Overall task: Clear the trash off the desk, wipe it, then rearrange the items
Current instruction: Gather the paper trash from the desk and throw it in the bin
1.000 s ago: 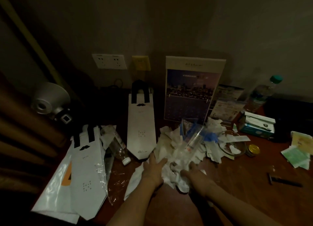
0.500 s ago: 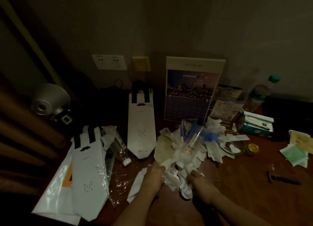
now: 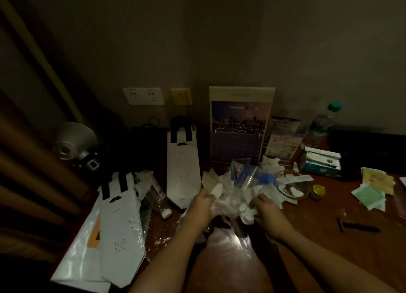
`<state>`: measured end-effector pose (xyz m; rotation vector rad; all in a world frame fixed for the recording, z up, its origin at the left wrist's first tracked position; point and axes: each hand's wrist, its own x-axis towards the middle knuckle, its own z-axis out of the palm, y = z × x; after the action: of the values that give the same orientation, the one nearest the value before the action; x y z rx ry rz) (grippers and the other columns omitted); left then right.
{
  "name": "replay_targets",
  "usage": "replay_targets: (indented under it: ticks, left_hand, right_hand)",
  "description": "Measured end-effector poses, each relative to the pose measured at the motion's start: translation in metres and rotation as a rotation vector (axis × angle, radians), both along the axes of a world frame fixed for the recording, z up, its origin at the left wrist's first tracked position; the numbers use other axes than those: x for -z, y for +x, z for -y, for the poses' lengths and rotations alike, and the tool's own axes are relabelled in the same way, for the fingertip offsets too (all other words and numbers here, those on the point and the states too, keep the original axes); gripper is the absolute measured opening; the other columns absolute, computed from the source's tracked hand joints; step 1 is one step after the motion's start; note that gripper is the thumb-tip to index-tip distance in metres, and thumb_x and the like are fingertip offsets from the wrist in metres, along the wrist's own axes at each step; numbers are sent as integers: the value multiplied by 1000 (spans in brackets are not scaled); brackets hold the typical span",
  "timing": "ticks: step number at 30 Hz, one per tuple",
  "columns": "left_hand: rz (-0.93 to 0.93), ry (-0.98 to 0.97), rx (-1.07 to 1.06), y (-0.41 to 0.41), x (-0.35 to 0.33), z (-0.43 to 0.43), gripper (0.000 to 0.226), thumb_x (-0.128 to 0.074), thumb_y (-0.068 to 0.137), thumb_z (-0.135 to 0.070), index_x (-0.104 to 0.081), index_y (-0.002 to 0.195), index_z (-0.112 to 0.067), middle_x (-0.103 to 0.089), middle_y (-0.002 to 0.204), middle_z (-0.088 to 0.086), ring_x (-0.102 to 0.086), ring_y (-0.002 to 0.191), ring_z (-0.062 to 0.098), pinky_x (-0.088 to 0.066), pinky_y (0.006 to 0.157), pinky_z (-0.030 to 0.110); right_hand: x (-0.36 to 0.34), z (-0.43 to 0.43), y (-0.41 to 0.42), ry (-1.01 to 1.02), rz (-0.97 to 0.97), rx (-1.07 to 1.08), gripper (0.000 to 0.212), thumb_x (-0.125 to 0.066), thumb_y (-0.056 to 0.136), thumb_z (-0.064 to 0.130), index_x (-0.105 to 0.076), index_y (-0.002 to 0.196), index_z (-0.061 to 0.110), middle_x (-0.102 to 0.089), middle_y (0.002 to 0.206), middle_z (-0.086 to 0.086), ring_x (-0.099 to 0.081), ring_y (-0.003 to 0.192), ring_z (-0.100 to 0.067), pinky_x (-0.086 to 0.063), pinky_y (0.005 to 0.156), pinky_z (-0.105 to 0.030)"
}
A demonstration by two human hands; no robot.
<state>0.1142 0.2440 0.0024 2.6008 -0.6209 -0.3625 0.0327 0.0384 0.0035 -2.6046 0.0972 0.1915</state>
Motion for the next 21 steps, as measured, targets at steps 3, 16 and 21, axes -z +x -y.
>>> replay_targets:
  ticks: [3,16,21]
  left_hand:
    - [16,14,-1,-3,-10,4,34,-65,87,-26,-61,118,-12,-41,128,4,-53,109,20,-41,93,23]
    - [91,-31,-109,-59,-34,35,34,-68,85,-22,-64,117,-13,-44,125,6,-52,109,23,-44,98,34]
    - [94,30,-95,-81,-42,38,34,-65,86,-21,-61,118,-13,-42,125,6,-53,111,25,-44,97,35]
  right_hand:
    - [-11,10,3,49,78,30,29,-61,78,0,-59,105,8,-41,103,3,-48,90,-17,-33,71,-21]
    - [-13,44,-24,82,118,-71,26,-61,76,-1,-61,101,7,-40,99,2,-46,87,-17,-36,73,-26]
    - [-30,53,-42,66,181,-72,27,-62,75,-1,-61,101,8,-40,100,3,-48,92,-18,-31,72,-21]
